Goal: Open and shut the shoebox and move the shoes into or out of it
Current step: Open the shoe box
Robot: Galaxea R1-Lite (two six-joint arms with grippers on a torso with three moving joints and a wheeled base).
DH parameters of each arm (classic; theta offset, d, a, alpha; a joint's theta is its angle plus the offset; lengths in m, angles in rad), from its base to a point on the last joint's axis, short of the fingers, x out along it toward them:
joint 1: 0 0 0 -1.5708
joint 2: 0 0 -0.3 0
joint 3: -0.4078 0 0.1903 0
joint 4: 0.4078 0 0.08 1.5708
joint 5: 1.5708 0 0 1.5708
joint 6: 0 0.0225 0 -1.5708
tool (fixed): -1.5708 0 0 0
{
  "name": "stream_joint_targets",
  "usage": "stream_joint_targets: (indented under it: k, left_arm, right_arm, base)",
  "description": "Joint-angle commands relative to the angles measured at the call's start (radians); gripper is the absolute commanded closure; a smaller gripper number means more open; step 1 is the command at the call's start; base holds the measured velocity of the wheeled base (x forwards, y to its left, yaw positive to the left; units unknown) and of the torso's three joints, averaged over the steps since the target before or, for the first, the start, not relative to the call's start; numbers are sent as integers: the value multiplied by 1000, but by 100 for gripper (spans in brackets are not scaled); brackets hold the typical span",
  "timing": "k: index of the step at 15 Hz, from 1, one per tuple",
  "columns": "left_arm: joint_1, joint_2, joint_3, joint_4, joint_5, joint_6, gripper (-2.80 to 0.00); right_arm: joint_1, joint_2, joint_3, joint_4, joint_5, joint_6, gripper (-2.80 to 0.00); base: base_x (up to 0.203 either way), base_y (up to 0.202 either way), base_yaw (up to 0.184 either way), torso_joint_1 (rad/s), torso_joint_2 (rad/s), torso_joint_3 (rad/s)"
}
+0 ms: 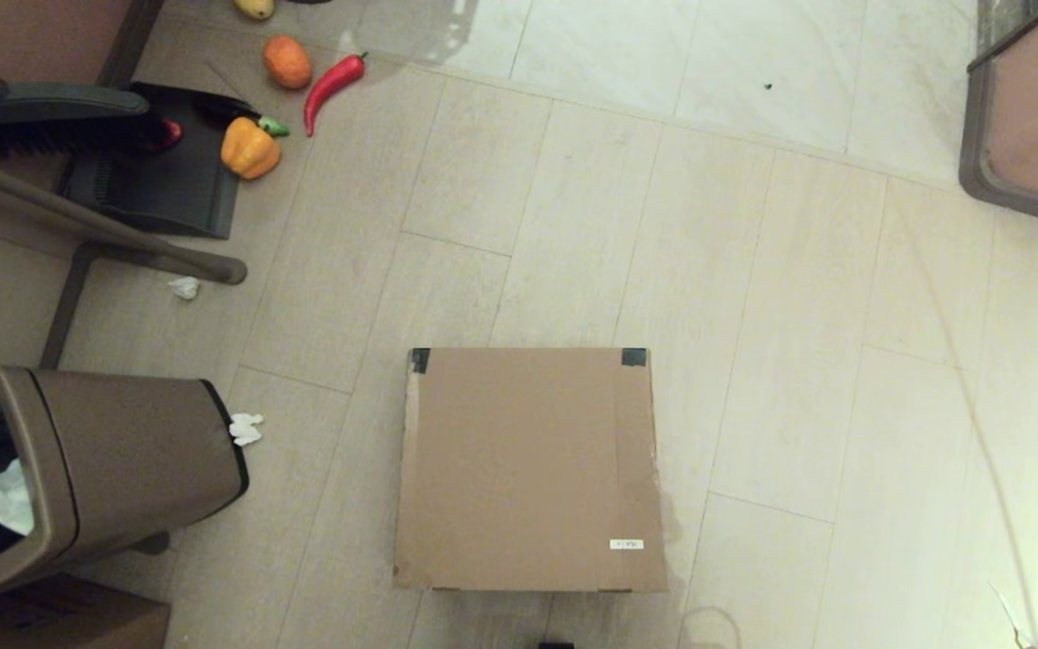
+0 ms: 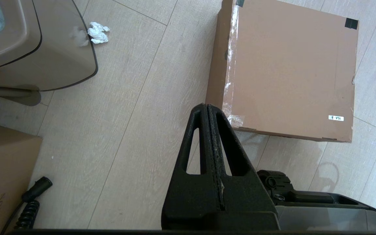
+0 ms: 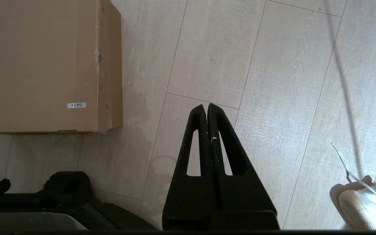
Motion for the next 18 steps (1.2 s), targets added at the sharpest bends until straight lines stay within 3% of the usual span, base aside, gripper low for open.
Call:
stream_joint_targets:
  k: [1, 7, 9, 12, 15, 18]
  left_arm:
    - [0, 1, 15, 0, 1, -1, 0]
    - [1, 0, 11, 13, -12, 25, 0]
    - [1, 10, 5, 28, -2, -15, 0]
    - [0, 15, -38, 30, -6, 17, 0]
    - [-3, 247, -201, 37, -33, 54, 0]
    - [-11, 670, -402, 36, -78, 8, 0]
  right_arm:
    - [0, 1, 0, 2, -3, -2, 0]
    - [0, 18, -30, 6, 8, -89, 0]
    - [-2, 141, -136, 21, 8, -80, 0]
    - [-4, 504, -323, 33, 15, -36, 0]
    - [8, 838, -480, 13, 82, -12, 0]
    - [35, 1153, -580, -70, 165, 4, 0]
  base:
    - [0, 0, 0, 0, 0, 0]
    - [0, 0, 0, 0, 0, 0]
    - [0, 0, 0, 0, 0, 0]
    - [0, 0, 0, 0, 0, 0]
    - [0, 0, 0, 0, 0, 0]
    - [0, 0, 0, 0, 0, 0]
